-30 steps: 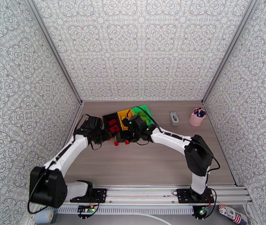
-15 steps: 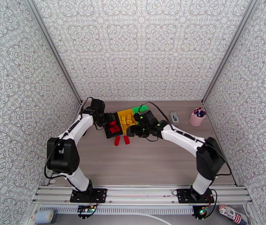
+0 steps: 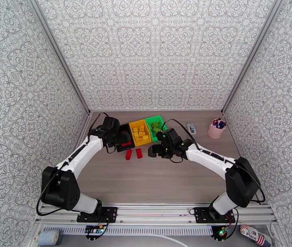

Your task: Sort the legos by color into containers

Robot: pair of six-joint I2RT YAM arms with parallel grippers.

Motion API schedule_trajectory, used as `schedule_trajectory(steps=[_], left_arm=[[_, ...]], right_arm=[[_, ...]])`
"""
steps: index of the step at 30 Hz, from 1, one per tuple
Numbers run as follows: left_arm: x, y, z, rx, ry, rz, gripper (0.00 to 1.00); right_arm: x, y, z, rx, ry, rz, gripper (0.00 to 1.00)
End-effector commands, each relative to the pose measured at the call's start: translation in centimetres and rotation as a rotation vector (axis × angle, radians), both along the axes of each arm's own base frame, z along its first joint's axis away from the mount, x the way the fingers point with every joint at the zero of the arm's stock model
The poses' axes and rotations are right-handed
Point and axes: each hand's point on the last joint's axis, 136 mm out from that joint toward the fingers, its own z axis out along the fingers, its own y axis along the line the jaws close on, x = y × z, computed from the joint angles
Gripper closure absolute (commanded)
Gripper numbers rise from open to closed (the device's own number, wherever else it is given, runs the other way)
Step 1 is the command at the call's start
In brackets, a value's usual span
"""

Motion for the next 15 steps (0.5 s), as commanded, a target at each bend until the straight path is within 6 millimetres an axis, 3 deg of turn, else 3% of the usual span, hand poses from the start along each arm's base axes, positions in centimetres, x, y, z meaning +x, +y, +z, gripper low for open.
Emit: schedule_trajectory(steps=[1,9,15], left_arm=[[-1.7,0.3,-1.3,0.043,0.028,-0.021,0.21],[-3.7,-0.7,-5.0,0.079,0.095,-0.067,0.26],[-3.5,-0.8,-7.2,0.141,0.135,-0.099,0.32]], right_arm=[[0.0,-0.5,-0.1,-0.003,-0.020,0.000,0.18],[-1.0,-0.8,-1.2,0.015,0.013,-0.008,0.17],[-1.5,-0.9,-1.8,0.024,0.034,-0.013,0.17]])
